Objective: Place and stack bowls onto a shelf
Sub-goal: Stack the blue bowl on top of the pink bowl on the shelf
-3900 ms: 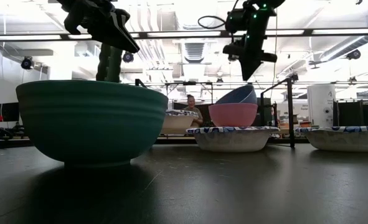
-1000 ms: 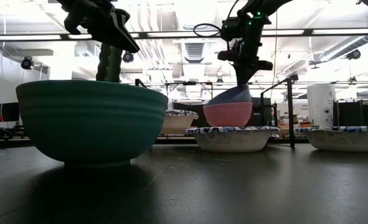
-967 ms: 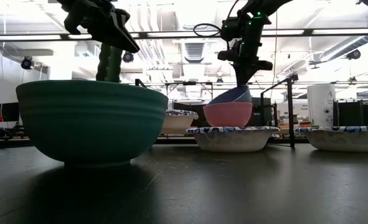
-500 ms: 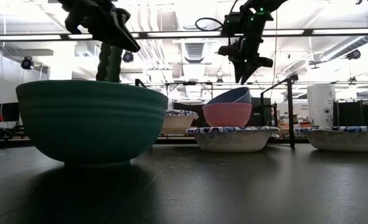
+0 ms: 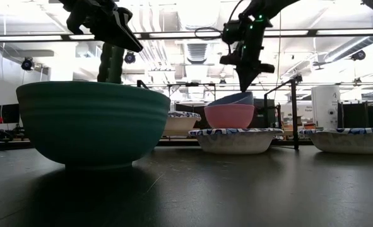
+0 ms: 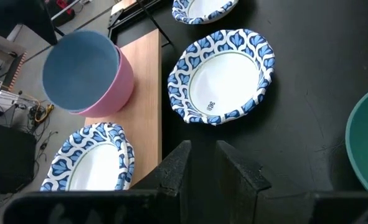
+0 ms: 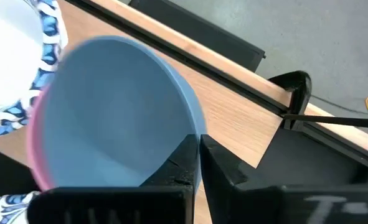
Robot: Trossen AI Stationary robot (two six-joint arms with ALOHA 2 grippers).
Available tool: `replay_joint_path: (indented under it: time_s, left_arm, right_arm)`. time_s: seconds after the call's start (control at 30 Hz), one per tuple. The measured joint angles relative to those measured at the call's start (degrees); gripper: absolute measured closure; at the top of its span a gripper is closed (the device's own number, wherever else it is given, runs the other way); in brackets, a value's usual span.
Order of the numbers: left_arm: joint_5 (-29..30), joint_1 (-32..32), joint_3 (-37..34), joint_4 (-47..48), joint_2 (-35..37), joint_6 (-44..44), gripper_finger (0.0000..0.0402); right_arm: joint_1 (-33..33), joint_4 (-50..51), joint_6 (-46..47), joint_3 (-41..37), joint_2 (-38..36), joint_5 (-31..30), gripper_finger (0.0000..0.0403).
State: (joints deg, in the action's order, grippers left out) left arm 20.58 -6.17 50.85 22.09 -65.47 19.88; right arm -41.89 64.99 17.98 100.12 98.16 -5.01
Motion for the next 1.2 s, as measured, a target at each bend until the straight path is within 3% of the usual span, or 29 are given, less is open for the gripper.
replay_joint_path:
  time_s: [0.97,1.2]
  left_arm:
    - [0.0,0.0,0.0,-0.5,-0.1,0.4,0.0345]
    - [0.0,0.1,0.0,-0.6,-0.1,0.6,0.0345]
  right_arm:
    - [0.4,-4.2,-3.8,-1.9,4.3,-2.9,0.0394]
    - [3.7,-12.6,-4.0,-3.2,2.2,-8.7,0.0394]
